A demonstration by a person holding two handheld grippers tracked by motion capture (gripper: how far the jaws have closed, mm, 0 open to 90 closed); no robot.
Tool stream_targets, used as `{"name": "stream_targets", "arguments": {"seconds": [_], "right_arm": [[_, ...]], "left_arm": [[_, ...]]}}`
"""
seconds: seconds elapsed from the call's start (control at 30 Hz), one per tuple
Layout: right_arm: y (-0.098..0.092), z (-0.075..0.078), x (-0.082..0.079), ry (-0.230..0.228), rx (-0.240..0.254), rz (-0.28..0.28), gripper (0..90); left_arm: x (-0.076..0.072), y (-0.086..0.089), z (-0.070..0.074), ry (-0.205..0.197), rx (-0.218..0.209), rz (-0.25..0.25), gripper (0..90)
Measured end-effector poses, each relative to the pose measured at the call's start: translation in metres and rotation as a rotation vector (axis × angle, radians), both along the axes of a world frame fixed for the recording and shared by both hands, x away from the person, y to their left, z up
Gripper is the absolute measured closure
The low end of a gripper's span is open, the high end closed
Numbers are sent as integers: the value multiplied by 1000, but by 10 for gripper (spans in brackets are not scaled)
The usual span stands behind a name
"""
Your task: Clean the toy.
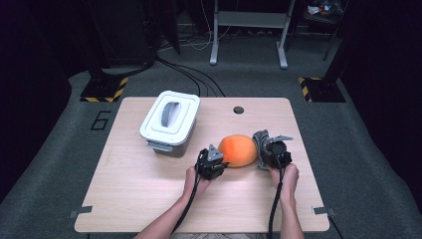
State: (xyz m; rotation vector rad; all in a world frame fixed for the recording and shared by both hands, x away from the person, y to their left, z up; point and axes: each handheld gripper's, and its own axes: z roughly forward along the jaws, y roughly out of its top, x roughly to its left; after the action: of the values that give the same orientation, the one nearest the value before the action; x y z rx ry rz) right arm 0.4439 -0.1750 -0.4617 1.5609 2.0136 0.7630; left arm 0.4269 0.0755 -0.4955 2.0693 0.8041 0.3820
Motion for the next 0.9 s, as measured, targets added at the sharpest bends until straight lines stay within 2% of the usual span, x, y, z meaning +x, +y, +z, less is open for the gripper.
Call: {"name": "stream_targets", "arguments": {"seconds": [0.1, 0.17, 0.33, 0.47, 0.6, 0.67, 0.9], "right_arm": [[7, 22, -11, -61, 5, 46, 721], [15, 35, -18, -82, 24, 87, 721], [41, 52, -25, -127, 18, 196, 719], [61, 51, -25, -115, 6, 251, 718], [76, 41, -21, -84, -29, 275, 716], [79, 36, -19, -81, -58, 269, 716], [72, 35, -17, -79, -45, 250, 716]], "left_arm": [[0, -1, 0, -6, -2, 3, 761], [0, -2, 1, -7, -1, 2, 761], [0, -2, 2, -11, 9, -2, 761], [-1, -3, 1, -3, 1, -1, 761], [0, -3, 1, -5, 9, -1, 760], [0, -4, 0, 0, 1, 7, 757], [-1, -5, 0, -5, -3, 0, 752]]}}
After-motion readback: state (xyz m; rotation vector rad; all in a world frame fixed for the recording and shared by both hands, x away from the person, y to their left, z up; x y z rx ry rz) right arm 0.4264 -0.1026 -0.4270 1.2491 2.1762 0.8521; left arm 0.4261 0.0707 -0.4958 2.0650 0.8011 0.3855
